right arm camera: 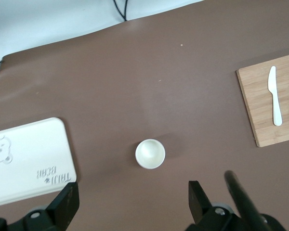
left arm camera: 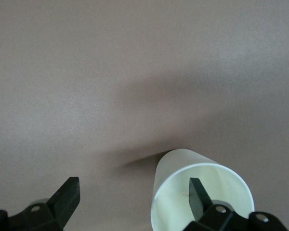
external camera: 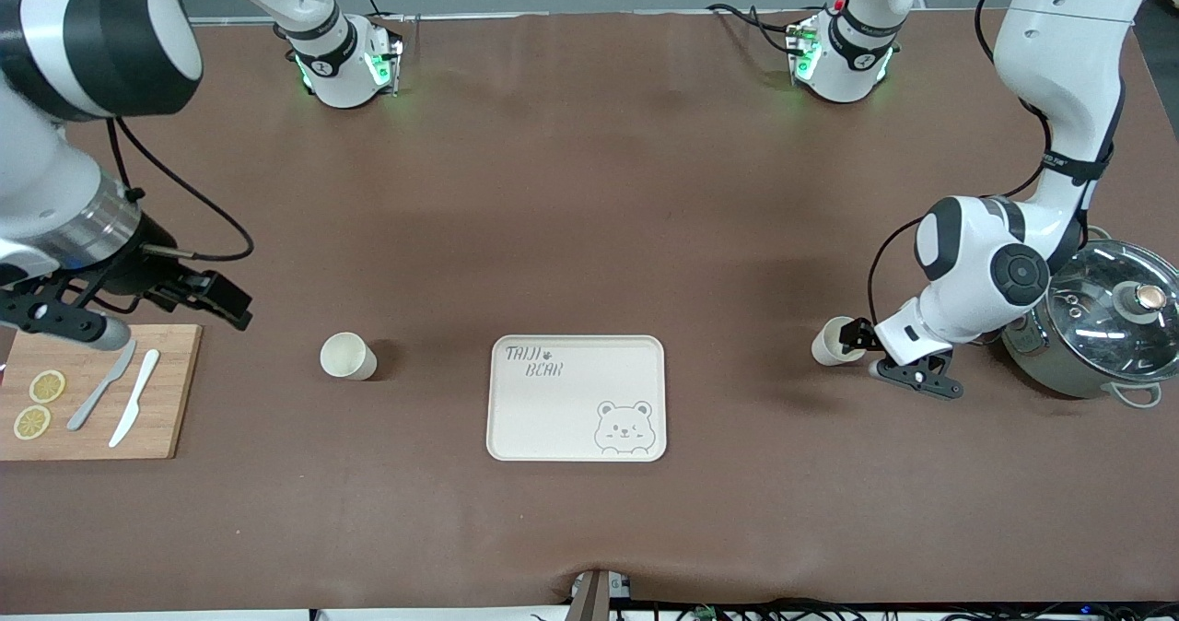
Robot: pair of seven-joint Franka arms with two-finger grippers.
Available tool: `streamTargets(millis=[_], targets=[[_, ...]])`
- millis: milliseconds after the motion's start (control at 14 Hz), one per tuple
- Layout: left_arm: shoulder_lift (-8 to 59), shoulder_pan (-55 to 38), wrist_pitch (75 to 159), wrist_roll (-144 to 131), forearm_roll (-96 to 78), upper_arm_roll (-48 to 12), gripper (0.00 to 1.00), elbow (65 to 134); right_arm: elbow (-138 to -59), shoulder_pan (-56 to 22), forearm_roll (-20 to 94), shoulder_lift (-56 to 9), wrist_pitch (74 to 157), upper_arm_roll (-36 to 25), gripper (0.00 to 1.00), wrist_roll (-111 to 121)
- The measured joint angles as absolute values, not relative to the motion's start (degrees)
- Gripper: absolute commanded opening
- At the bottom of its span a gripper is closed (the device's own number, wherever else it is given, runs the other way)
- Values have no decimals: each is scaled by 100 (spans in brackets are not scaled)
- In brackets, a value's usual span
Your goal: Place white IKEA cup upright on tray with both arms
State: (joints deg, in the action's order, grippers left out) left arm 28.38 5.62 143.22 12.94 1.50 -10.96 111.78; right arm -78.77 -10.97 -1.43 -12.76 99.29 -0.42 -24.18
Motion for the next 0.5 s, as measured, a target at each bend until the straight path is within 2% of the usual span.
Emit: streamTargets(millis=[287,501], targets=[[2880,548,14597,1294,150,-1100,100,11315,-6830,-1923,-306,-975,8871,-29,100,-2436],[2926,535,14748,1294,150,-1103,100,11410,-6194,-2283,-329,-867,8566,-27,100,-2494]])
